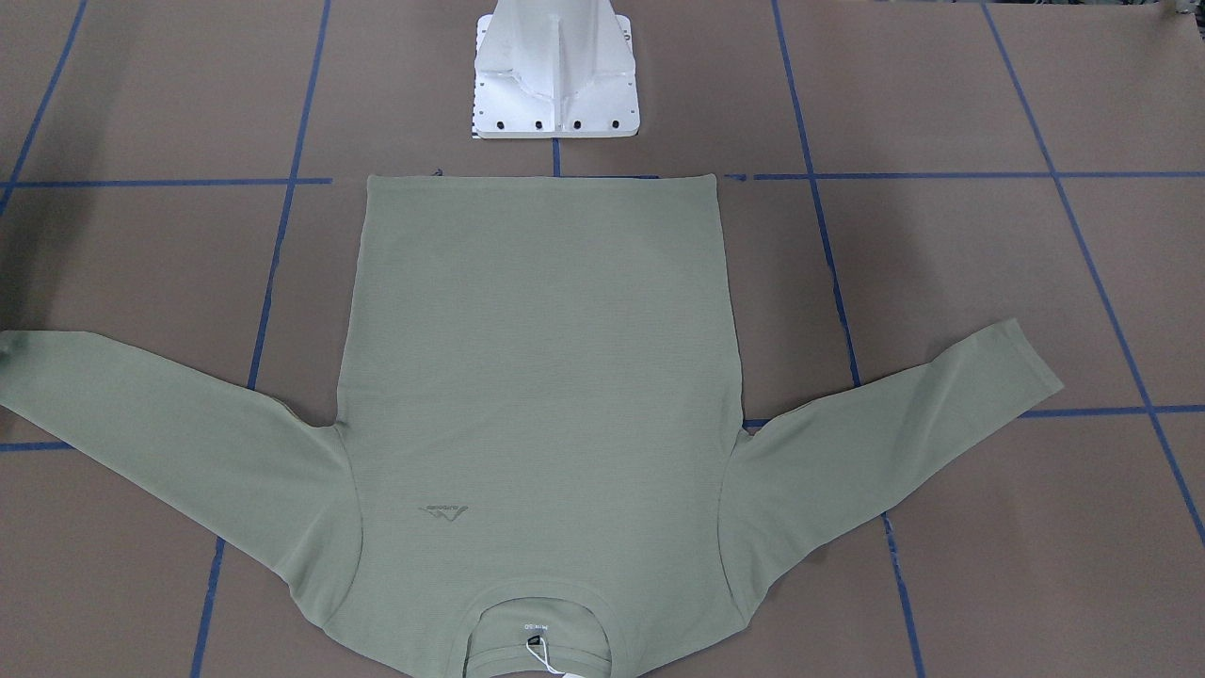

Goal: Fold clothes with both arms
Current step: 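Lower the right gripper and grasp the cuff of the sleeve nearest it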

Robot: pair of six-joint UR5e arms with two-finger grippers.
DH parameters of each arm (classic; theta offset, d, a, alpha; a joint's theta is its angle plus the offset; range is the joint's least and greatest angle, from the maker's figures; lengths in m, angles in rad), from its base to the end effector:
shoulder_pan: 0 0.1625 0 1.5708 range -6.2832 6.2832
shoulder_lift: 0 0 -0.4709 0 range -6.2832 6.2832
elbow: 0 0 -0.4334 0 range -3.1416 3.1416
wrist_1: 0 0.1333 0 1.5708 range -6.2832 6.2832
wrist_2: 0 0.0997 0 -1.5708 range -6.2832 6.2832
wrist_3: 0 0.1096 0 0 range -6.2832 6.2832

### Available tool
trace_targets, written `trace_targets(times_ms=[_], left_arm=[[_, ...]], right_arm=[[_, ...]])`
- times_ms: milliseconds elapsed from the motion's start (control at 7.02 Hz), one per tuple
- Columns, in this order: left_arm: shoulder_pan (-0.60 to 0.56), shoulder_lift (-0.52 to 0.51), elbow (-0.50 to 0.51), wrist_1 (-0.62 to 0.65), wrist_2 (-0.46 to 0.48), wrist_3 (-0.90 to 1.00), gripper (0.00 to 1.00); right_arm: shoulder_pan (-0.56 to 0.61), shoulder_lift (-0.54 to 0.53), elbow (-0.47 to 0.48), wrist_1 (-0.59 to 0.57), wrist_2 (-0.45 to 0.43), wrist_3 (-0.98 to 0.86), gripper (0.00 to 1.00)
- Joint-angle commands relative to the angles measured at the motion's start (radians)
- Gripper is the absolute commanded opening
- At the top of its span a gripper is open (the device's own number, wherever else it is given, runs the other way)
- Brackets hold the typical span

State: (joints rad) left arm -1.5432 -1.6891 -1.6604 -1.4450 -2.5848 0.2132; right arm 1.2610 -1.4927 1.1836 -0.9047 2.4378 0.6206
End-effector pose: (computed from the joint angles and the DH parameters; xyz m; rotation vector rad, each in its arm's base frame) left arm -0.0241 -0.5846 0.5902 0.1691 1.0052 0.2613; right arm -0.1257 -0.5559 0.7954 -0.0859 -0.9161 0.1339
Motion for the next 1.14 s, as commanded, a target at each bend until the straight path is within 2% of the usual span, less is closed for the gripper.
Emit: trace_targets(times_ms=[0, 142, 427, 712, 855, 997], left_arm=[[0.0, 0.0, -0.001, 0.0, 0.0, 0.0, 1.0], [0.0, 0.0, -0.005, 0.0, 0.0, -0.002, 1.0], [0.0, 0.002, -0.009, 0.002, 0.0, -0.002, 1.0], [0.0, 0.0, 0.001, 0.002, 0.0, -0.002, 1.0], [0.0, 0.0, 0.001, 0.0, 0.0, 0.0, 1.0], [0.002, 0.0, 0.002, 0.0, 0.0, -0.002, 1.0]], right_arm=[[0.001, 0.008, 0.051, -0.013, 0.029, 0.005, 0.0], [0.008, -0.012, 0.139, -0.01, 0.032, 0.011, 0.0], [0.003, -0.075, 0.377, -0.01, 0.017, 0.017, 0.0], [-0.02, -0.075, 0.514, 0.097, -0.002, 0.049, 0.0], [-0.075, -0.049, 0.569, 0.098, -0.012, 0.124, 0.0], [-0.194, 0.057, 0.588, 0.099, -0.09, 0.3, 0.0]])
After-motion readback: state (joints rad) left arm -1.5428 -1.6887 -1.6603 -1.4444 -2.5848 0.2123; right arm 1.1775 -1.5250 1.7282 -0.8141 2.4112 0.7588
